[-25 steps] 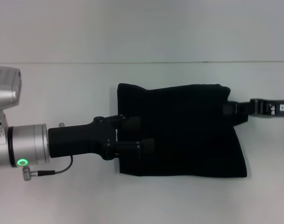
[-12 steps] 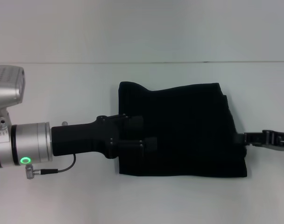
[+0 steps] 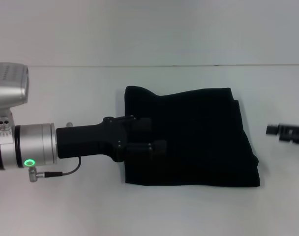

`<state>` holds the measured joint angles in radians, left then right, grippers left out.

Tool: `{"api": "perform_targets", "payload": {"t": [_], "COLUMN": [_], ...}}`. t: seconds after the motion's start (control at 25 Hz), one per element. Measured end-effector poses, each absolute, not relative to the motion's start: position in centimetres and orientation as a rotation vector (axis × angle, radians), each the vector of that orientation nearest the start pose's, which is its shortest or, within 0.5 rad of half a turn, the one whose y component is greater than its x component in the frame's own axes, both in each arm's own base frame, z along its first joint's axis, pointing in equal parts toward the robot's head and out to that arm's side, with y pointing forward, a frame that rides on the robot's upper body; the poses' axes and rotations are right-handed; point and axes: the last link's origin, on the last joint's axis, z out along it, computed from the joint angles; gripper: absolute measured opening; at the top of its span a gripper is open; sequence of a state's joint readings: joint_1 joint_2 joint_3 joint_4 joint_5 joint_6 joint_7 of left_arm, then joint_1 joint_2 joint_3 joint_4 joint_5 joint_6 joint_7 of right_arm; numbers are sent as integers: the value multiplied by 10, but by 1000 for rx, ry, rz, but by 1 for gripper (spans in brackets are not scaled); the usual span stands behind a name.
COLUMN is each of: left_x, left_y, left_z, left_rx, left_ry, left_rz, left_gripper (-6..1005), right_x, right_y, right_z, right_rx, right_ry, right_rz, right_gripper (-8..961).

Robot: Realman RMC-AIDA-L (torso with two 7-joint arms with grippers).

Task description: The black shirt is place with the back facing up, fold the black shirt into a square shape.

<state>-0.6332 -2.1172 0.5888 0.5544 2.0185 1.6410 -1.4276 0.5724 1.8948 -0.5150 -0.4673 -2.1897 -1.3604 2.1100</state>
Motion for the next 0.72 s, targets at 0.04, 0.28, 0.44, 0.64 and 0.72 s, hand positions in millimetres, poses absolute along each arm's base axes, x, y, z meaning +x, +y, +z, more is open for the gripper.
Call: {"api": "perform_targets", "payload": {"t": [0.04, 0.28, 0.44, 0.64, 0.72], "left_x": [-222, -220, -221, -227, -229], "left_y": [334, 339, 343, 349, 351], "left_z": [-22, -22, -24, -24, -23], "left_rx": [-2788, -2770, -2747, -2700, -2687], "left_ry": [-704, -693, -698, -707, -708], "left_rz": [-942, -936, -909, -869, -858], "left_gripper": [905, 904, 904, 905, 904], "right_x": [331, 308, 294, 279, 273], "right_y": [360, 400, 418, 431, 435], "right_z": [59, 71, 64, 38, 26], "right_rx": [-2129, -2016, -1983, -1981, -1985], "right_ry": [1690, 1731, 1755, 1761, 1754], "right_rz": [621, 653, 620, 578, 560], "right_gripper": [693, 753, 773, 772, 770]}}
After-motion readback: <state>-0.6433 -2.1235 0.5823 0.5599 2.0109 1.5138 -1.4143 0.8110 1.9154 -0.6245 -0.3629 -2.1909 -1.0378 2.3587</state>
